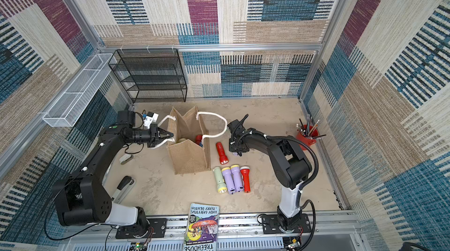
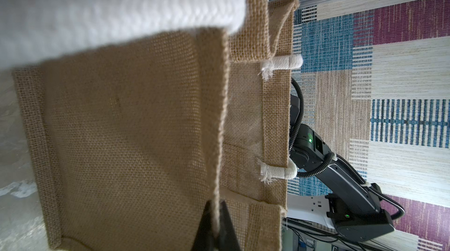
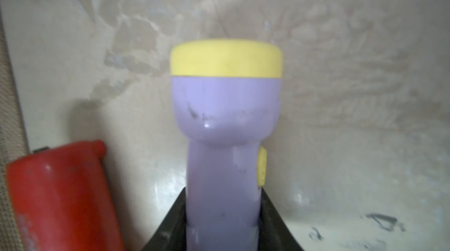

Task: Put the flashlights into the tote bags
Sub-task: Pick up the flashlight from the center of the board.

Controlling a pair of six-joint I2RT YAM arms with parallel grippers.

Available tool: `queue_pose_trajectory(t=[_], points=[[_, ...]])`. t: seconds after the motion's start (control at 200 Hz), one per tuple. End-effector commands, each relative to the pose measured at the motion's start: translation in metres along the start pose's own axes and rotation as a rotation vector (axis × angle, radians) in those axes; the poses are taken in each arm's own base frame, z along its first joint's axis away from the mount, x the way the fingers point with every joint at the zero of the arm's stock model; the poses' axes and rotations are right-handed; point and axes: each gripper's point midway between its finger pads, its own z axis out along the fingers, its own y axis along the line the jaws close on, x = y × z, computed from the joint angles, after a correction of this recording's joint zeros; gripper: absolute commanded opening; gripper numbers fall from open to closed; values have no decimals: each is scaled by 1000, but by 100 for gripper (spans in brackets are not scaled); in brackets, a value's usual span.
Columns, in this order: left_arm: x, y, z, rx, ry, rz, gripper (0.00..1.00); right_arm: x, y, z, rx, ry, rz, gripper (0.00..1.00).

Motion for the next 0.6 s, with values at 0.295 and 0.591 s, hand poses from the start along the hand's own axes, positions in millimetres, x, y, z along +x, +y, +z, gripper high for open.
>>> queue_pose_trajectory(t=[0.295, 0.591], points=[[-2, -6, -3, 3, -15, 33, 0, -58, -17, -89, -25, -168, 56, 37], [-2, -6, -4, 5, -16, 36, 0, -137, 70, -220, -309, -460, -51, 36]])
